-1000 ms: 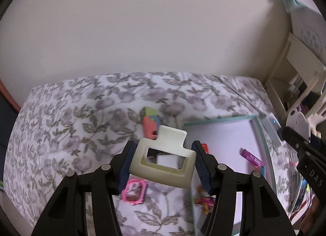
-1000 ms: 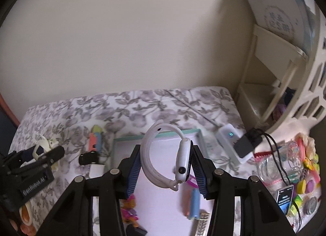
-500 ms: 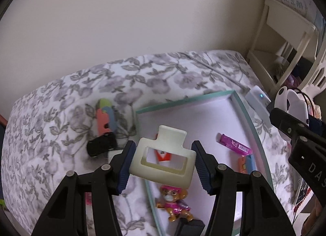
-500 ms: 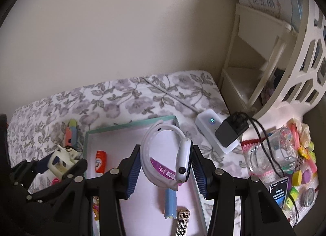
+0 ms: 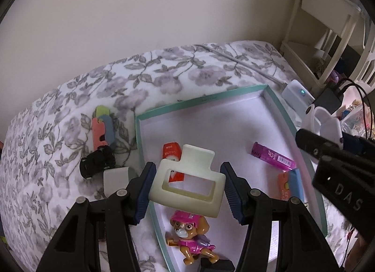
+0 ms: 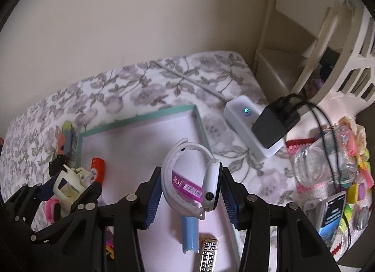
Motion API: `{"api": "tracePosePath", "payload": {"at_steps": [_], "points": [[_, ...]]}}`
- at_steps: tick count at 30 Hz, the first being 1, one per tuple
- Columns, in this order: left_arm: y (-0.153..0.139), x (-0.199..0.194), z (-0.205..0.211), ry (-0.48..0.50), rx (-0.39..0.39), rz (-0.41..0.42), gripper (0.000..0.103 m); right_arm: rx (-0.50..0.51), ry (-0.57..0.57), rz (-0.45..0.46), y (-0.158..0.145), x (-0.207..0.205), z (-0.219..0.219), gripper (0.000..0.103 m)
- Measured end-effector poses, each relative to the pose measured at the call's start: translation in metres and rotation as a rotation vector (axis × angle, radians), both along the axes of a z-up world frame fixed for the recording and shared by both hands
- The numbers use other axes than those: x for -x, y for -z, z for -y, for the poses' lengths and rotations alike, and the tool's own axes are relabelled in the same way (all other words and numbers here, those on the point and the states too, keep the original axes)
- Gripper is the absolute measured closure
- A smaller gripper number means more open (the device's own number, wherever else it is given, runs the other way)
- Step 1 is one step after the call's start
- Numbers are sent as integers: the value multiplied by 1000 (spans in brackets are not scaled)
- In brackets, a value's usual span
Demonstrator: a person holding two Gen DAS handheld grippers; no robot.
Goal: Organize rigid objects
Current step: 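Lift the hair clip and smartwatch and carry them over the tray, then lower the clip and smartwatch into the tray and open both grippers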
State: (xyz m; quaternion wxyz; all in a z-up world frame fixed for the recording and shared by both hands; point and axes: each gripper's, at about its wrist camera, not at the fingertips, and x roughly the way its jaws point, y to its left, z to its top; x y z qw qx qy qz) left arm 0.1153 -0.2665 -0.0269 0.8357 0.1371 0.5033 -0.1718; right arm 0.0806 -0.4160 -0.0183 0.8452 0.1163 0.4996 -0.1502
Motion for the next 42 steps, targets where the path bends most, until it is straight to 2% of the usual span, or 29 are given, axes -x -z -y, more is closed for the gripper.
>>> {"api": "tracePosePath", "payload": {"at_steps": [11, 25, 33, 35, 37, 42], "points": [[18, -2, 1, 5, -32, -36, 44, -31, -27, -74, 31, -10, -8, 52], [34, -4, 1, 4, -70, -70, 44, -47, -30, -129, 49, -14, -10, 51], [31, -5, 0, -3, -58, -79, 44, -26, -31, -129, 44, -13, -10, 50], [28, -5, -1, -6, -48, -81, 42, -21, -30, -123, 41, -13, -10, 48], [25, -5, -2, -9, -36, -81, 35, -10, -28, -114, 37, -12, -10, 43], [15, -8, -7, -26, -9, -79, 35, 9, -21, -89, 24, -10, -9, 43]]}}
